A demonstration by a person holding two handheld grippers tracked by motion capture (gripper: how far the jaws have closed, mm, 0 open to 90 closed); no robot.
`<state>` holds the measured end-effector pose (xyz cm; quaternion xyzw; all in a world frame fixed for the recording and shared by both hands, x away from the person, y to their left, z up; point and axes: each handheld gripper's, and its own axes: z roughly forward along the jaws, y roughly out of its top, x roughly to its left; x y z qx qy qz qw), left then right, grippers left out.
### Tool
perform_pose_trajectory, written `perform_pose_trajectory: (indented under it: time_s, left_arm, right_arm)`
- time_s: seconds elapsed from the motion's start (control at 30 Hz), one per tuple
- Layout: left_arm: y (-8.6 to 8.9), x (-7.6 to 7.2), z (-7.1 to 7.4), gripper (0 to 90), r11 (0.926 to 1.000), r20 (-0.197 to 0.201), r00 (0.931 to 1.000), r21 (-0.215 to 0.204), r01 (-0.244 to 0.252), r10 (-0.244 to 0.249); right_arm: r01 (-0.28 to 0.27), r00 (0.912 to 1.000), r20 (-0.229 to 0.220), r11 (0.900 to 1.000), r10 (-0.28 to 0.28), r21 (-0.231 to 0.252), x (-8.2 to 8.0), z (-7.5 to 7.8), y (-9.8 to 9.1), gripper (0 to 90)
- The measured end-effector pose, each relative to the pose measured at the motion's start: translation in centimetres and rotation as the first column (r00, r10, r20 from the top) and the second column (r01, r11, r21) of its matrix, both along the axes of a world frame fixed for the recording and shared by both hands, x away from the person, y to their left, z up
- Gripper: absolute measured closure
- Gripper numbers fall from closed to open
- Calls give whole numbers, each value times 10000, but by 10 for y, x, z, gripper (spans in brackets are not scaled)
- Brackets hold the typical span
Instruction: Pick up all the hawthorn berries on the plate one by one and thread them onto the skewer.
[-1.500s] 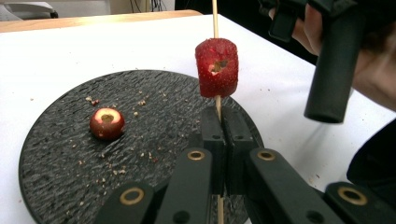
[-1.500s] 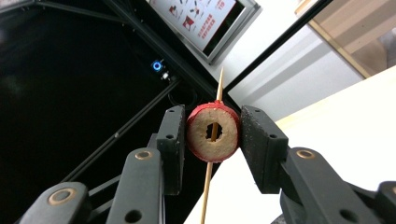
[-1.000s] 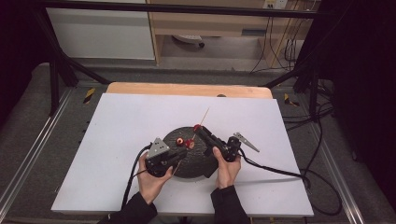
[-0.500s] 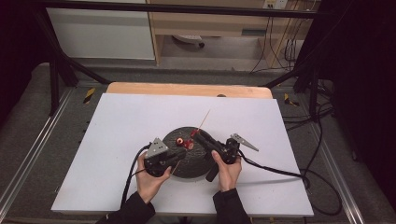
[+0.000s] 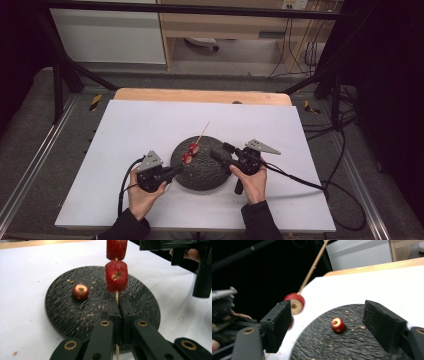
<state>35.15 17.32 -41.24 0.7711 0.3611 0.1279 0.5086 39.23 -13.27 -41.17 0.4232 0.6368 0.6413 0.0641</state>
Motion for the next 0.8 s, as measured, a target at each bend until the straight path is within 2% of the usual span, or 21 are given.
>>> perform_pose_trajectory:
  time_s: [0.13, 0.3, 0.47, 0.6, 0.67, 0.8]
  left_arm:
    - [13, -3, -1, 885, 9998, -67, 10000, 210, -17, 19]
    - [32, -8, -4, 885, 9992, -145, 9998, 398, -92, 98]
    - [49, -10, -9, 885, 9985, -219, 9995, 496, -217, 228]
    - [60, -12, -11, 884, 9983, -291, 9991, 508, -297, 312]
    - [65, -14, -13, 885, 9974, -283, 9991, 645, -308, 327]
    - [72, -16, -16, 884, 9967, -297, 9989, 748, -326, 349]
  right_arm:
    - [-162, 9997, 139, 9958, 175, -896, 2, 0, -3, 157]
    - [-406, 9990, 86, 9802, 431, -1939, 5, 0, -7, 89]
    - [-757, 9969, -416, 9558, 666, -2841, 7, -2, -8, 56]
    - [-1130, 9923, -892, 9240, 861, -3653, 10, -2, -3, 36]
    - [-1325, 9895, -1069, 9095, 978, -3940, 12, -2, 0, 32]
    - [-1489, 9871, -1192, 8877, 1070, -4356, 16, 1, 9, 32]
